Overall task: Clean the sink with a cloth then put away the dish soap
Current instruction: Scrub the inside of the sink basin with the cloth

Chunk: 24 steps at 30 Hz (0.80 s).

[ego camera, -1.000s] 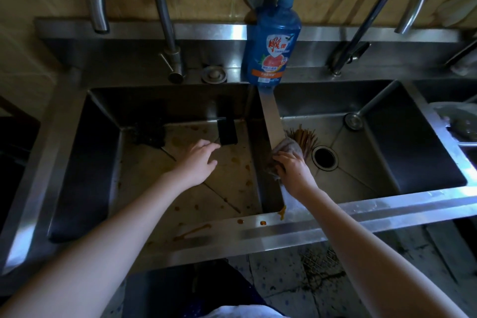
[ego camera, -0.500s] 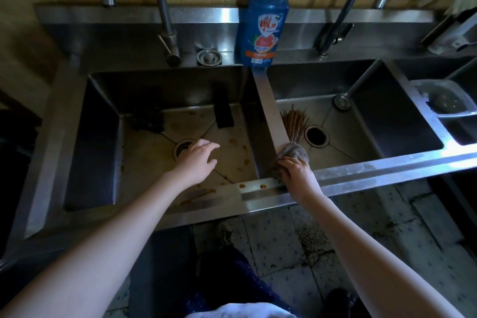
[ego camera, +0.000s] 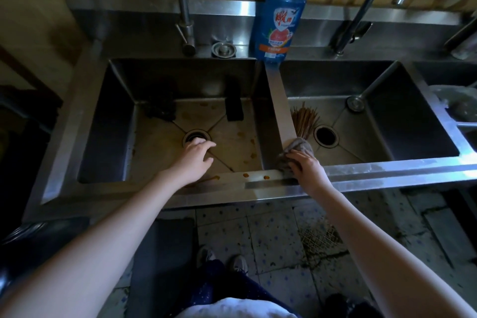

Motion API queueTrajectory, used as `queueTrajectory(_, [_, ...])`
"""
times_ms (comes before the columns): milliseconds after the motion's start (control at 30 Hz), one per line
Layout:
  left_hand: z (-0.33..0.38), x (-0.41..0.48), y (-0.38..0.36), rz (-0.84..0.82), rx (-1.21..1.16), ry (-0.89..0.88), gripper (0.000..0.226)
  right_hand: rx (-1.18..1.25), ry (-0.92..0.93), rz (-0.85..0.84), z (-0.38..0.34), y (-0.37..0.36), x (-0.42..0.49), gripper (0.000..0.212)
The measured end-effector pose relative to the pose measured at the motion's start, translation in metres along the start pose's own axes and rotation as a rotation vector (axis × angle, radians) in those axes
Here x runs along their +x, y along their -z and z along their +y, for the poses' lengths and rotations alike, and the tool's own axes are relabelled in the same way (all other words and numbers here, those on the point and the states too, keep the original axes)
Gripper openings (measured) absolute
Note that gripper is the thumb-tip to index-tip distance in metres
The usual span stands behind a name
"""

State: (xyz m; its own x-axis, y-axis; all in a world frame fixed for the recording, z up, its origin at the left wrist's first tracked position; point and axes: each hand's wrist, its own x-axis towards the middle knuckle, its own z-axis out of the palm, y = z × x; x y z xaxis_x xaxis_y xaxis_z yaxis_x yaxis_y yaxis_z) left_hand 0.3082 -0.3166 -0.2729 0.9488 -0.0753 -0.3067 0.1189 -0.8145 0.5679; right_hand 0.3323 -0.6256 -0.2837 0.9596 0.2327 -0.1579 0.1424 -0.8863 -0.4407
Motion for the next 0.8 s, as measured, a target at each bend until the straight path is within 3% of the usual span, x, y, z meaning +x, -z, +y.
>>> queueTrajectory(267, [0.016,-0.025,-0.016,0.029,0.005,0.064,0.043,0.073,-0.034,-0.036,0.004,0.003,-0.009,0.032])
queueTrajectory(500, [0.017,-0.055,-0.029,0.111,0.037,0.094,0.043,0.057,0.139,-0.051,-0.012,-0.007,-0.028,0.028])
queueTrajectory(800, [-0.015,-0.089,-0.018,0.165,0.060,0.145,0.042,0.060,0.210,-0.119,-0.065,-0.034,-0.030,0.030])
